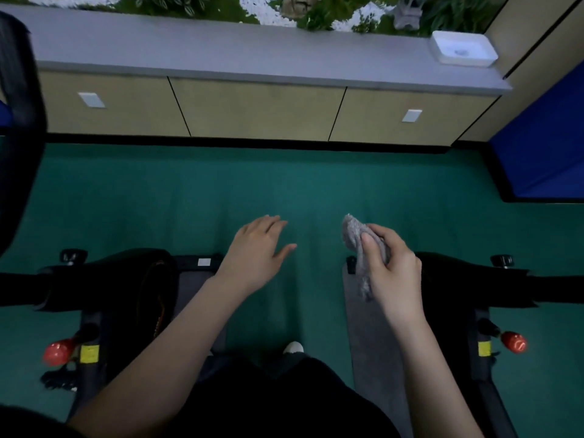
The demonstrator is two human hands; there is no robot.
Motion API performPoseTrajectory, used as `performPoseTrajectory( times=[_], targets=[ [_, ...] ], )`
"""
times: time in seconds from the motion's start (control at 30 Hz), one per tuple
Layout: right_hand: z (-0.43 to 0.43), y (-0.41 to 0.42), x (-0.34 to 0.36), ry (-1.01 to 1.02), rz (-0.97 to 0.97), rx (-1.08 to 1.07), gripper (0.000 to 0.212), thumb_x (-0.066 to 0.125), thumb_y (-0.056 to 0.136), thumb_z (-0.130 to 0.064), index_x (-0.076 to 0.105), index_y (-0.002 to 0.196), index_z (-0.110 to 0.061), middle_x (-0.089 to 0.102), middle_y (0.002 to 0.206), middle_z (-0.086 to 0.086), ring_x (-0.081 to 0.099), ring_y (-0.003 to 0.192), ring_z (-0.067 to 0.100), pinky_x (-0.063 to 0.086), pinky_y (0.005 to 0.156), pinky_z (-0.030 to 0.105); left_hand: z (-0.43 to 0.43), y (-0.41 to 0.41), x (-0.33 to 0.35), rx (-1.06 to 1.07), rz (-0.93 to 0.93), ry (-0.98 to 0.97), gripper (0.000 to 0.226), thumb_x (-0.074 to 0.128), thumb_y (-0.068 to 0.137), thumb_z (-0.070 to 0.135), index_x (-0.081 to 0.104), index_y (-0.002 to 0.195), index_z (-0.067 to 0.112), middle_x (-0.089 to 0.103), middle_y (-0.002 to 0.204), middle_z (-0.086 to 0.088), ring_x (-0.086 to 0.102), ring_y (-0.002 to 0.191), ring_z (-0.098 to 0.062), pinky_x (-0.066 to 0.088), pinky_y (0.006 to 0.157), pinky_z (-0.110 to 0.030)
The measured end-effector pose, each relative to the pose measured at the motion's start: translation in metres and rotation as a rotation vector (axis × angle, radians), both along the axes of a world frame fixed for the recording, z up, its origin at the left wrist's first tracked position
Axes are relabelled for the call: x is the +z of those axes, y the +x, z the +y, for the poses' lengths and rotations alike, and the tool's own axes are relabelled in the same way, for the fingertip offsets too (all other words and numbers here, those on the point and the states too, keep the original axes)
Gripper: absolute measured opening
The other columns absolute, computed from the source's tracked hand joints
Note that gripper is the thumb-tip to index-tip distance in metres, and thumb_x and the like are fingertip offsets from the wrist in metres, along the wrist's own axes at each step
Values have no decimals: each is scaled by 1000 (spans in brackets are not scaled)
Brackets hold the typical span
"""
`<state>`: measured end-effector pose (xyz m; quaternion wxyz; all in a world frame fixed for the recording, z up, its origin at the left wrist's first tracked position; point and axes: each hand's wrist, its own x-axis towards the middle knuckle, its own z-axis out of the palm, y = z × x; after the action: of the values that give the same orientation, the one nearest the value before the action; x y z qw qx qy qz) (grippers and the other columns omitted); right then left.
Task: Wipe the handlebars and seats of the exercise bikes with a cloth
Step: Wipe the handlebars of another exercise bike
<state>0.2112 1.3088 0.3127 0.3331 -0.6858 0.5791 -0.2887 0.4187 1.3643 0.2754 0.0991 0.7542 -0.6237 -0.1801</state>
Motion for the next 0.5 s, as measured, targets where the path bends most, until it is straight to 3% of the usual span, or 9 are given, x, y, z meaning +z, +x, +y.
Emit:
performPoseTrajectory(
  times=[0.27, 0.4, 0.5],
  targets=[
    [-31, -49, -10, 73, -68, -29, 21, 62, 91, -25, 72, 106, -13, 71, 102, 3, 64, 99, 14, 41, 83, 15, -14, -24, -13, 88, -15, 91, 58, 47, 95, 45, 38, 143, 14, 35, 151, -5, 31, 139, -22, 25, 113, -37],
    [-51, -47, -14, 62, -68, 7, 17, 63, 91, -20, 72, 103, -12, 68, 99, 2, 60, 93, 11, 36, 76, 1, -28, -17, -10, 142, -1, 107, 57, 49, 95, 43, 39, 142, 13, 38, 149, -6, 34, 137, -23, 29, 111, -38],
    [-71, -37, -14, 43, -53, 42, 16, 64, 91, -18, 72, 102, -10, 65, 95, -2, 59, 92, 12, 36, 76, 4, -46, -8, -11, 171, 19, 120, 56, 47, 95, 43, 39, 142, 13, 39, 147, -5, 35, 136, -23, 30, 110, -39]
  ],
)
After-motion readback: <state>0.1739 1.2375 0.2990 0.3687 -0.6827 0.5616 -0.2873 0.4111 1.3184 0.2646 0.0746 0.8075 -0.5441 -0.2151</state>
